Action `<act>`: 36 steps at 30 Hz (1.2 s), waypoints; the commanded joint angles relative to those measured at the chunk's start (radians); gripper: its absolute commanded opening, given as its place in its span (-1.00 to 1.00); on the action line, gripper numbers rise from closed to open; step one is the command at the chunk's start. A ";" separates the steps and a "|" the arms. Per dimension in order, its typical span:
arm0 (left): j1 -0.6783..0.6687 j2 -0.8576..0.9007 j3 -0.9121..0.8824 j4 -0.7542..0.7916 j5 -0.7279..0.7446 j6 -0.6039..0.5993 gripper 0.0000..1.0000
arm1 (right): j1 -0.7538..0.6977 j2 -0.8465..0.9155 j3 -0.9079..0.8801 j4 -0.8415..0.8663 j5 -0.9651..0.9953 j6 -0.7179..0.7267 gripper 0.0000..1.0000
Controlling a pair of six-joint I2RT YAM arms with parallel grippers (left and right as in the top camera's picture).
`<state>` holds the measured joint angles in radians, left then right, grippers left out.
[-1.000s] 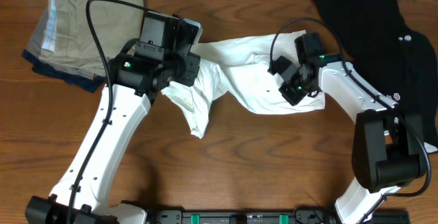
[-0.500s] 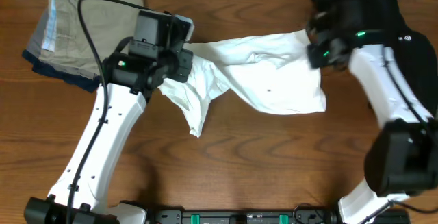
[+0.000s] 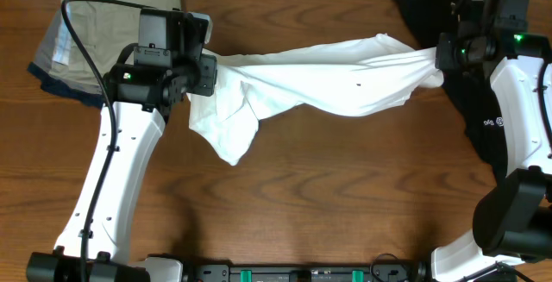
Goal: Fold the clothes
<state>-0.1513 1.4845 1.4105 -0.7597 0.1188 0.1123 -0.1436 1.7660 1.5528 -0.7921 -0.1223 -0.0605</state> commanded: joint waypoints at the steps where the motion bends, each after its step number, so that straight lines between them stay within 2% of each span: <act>1: 0.004 -0.018 0.008 0.002 -0.019 0.014 -0.88 | 0.008 0.008 0.003 0.011 -0.016 0.019 -0.98; 7: 0.004 -0.016 0.007 0.002 -0.018 0.014 -0.88 | 0.046 0.059 0.003 0.116 -0.077 0.020 -0.97; 18: 0.004 -0.014 0.007 0.002 -0.018 0.014 -0.88 | 0.190 0.326 0.003 0.511 -0.118 0.026 -0.97; 19: 0.004 -0.014 0.007 0.002 -0.019 0.014 -0.88 | 0.195 0.333 0.003 0.526 -0.117 0.038 -0.94; 20: 0.004 -0.014 0.007 0.002 -0.018 0.014 -0.88 | 0.197 0.333 0.003 0.528 -0.118 0.050 -0.61; 22: 0.004 -0.014 0.007 0.002 -0.019 0.014 -0.88 | 0.197 0.315 0.006 0.504 -0.122 0.087 0.20; 23: 0.004 -0.014 0.007 0.002 -0.019 0.014 -0.88 | 0.196 0.301 0.007 0.480 -0.124 0.095 0.38; 25: 0.004 -0.013 0.007 0.002 -0.019 0.014 -0.88 | 0.195 0.259 0.009 0.399 -0.130 0.101 0.56; 27: 0.004 -0.013 0.007 0.002 -0.019 0.014 -0.88 | 0.195 0.210 0.009 0.278 -0.129 0.101 0.64; 29: 0.004 -0.010 0.007 0.002 -0.019 0.014 -0.88 | 0.195 0.182 0.009 0.172 -0.128 0.101 0.62; 32: 0.004 -0.001 0.007 0.002 -0.019 0.013 -0.89 | 0.195 0.177 0.005 0.009 -0.111 0.101 0.51; 36: 0.004 0.012 0.007 0.002 -0.019 0.013 -0.88 | 0.198 0.186 -0.056 -0.076 -0.057 0.120 0.33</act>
<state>-0.1516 1.4849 1.4109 -0.7589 0.1181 0.1123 0.0536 1.9457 1.5440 -0.8474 -0.2234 0.0368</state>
